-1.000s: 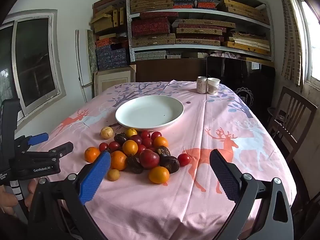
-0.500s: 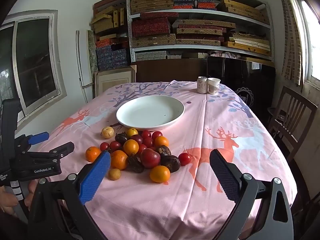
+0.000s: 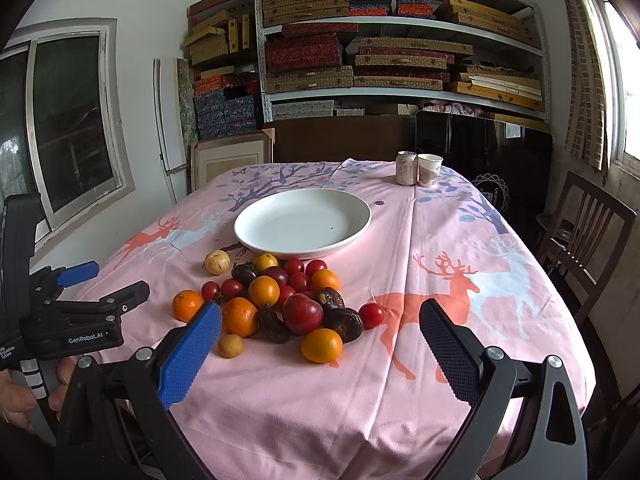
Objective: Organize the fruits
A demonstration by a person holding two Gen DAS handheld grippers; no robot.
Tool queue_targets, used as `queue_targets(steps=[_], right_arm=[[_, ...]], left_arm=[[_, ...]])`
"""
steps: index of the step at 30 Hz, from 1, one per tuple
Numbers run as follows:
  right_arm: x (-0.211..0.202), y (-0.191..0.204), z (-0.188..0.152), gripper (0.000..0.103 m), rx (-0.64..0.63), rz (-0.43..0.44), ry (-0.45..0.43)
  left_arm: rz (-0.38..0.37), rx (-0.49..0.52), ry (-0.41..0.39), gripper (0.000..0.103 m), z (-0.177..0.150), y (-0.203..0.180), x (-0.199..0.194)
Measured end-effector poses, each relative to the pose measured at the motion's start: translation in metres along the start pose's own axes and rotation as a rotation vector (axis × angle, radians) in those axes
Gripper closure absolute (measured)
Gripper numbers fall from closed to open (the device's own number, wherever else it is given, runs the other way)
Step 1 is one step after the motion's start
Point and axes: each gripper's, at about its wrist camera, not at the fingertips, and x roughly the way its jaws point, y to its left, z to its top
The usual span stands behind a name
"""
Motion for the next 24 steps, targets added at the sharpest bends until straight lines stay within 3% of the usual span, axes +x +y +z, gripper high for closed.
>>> queue_targets(steps=[24], right_arm=[[-0.0015,0.0045,-0.0016,0.004,-0.003,0.001,0.005]], left_arm=[[0.000,-0.001,0.000,0.004,-0.0015,0.0001,0.0012]])
